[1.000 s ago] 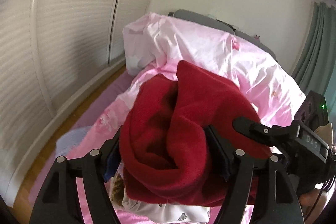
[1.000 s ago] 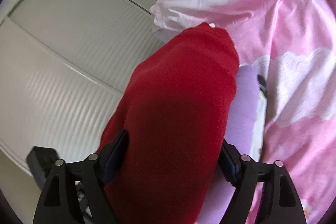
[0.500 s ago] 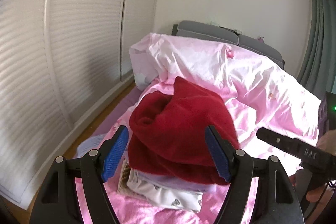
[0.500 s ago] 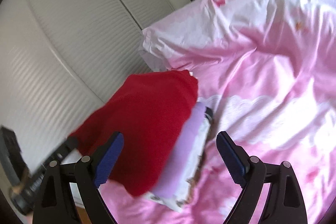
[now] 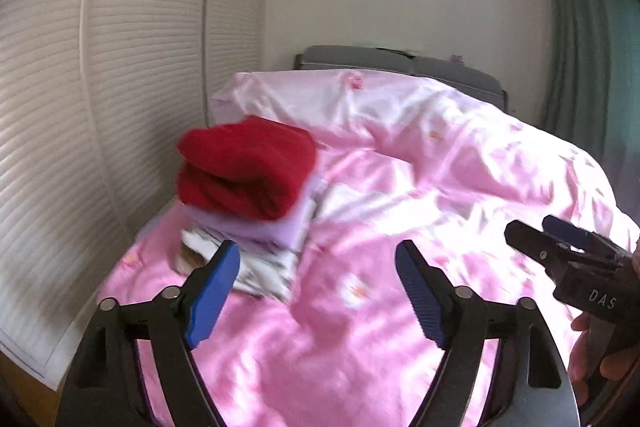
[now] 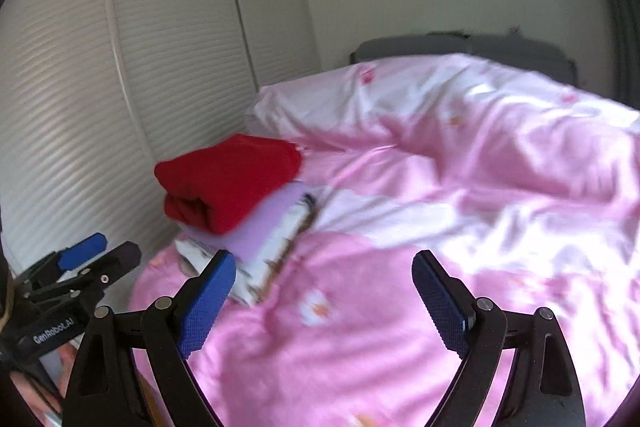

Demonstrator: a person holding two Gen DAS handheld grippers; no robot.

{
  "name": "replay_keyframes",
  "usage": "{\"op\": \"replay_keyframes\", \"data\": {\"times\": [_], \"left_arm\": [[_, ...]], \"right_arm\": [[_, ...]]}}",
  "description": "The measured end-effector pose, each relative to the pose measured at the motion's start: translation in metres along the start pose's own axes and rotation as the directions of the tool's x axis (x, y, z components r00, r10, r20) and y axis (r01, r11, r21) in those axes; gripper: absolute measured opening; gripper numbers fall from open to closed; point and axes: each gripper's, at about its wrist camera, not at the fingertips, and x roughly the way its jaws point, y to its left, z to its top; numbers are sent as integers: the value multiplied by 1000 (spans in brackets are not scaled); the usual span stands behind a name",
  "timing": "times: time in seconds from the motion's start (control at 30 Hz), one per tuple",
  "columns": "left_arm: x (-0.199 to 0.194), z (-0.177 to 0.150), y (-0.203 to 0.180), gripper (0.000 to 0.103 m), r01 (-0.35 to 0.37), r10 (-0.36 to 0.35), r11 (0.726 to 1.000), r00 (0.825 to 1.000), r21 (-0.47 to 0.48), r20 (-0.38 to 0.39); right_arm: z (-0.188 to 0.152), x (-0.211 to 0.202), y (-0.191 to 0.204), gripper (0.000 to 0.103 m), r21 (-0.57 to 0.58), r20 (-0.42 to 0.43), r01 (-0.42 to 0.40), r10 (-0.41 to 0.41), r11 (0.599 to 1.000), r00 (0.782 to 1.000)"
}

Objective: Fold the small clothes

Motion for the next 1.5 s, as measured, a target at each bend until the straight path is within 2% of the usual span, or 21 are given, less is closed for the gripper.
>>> {"op": "replay_keyframes", "data": {"times": [0.2,0.43,0.57,0.67,0.87,1.0,1.13,1.3,1.5], "left_arm": [[-45,-42,-74,87,69,-68,996,998,61,-10],[-83,-76,-143,87,125,-125,986,992,107,-3],[-105,-92,-171,88,141,-143,982,990,127,6],[-123,-105,-187,95,121,-128,979,991,163,32],[-142,-132,-195,98,92,-107,976,992,195,69],[-142,-147,-191,98,92,-101,980,994,178,42],[-144,-158,-191,99,71,-80,981,996,183,40],[-149,-161,-194,100,54,-65,982,996,180,56],[-146,-160,-191,100,48,-54,985,998,168,36]], "right_arm": [[-46,-96,-55,90,-10,33,120,-120,993,992],[-90,-183,-102,90,0,53,248,-248,969,967],[-111,-227,-117,90,-1,95,336,-334,942,938],[-128,-252,-126,92,27,104,377,-377,926,920],[-157,-274,-142,93,49,84,446,-449,894,890],[-176,-280,-151,93,67,51,468,-472,881,880],[-185,-291,-151,93,77,74,490,-495,869,866],[-181,-294,-149,93,80,83,496,-502,865,861],[-181,-292,-147,93,85,58,466,-471,881,880]]}}
